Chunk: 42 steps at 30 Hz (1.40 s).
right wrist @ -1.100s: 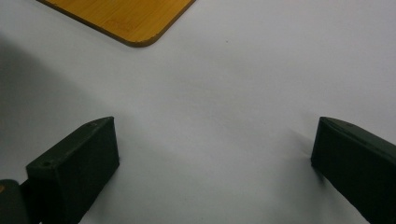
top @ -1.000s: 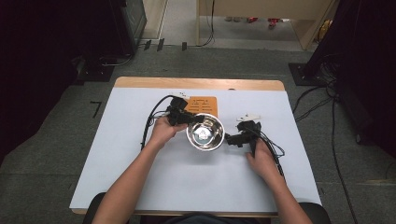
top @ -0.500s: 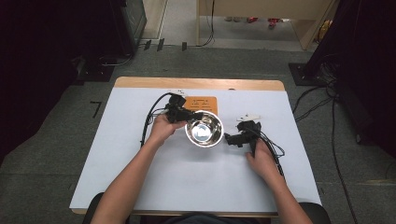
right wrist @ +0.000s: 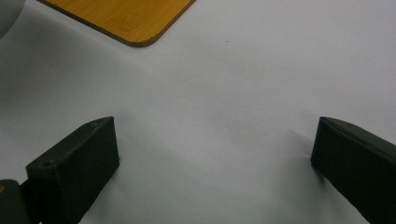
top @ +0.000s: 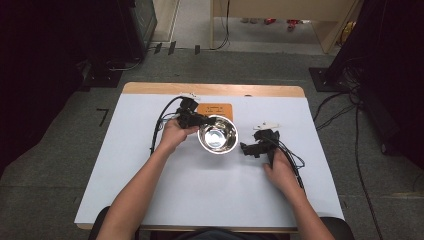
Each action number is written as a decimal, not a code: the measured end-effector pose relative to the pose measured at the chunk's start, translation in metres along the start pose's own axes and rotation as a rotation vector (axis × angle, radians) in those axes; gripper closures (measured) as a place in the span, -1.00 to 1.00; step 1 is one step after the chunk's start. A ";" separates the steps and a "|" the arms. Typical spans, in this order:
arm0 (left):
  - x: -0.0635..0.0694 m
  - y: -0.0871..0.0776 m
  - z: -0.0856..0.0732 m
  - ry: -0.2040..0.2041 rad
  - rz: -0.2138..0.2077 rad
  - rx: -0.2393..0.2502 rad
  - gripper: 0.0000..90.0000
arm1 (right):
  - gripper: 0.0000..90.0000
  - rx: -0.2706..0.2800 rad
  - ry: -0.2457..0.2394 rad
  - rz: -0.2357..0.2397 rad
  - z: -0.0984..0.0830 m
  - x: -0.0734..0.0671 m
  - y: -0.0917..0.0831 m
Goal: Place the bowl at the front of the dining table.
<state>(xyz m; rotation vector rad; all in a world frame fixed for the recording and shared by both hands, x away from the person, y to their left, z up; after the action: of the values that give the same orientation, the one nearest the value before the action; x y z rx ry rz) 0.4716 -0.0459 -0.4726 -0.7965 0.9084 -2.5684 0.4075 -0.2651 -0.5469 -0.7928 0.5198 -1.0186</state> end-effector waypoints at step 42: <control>-0.026 -0.005 0.021 -0.029 0.028 0.037 0.87 | -0.99 0.001 0.001 0.001 0.000 0.000 0.000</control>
<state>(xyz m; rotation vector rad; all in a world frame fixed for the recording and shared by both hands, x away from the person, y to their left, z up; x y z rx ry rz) 0.5041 -0.0410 -0.4665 -0.8026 0.8547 -2.5359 0.4076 -0.2650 -0.5470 -0.7914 0.5203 -1.0186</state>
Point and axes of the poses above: each handheld gripper's, and its own axes: y roughly forward along the jaws, z roughly out of its top, x roughly to its right, the point moved 6 cm from there along y, roughly forward along the jaws, and after that the axes turned 7 degrees about -x, right-handed, at the moved point
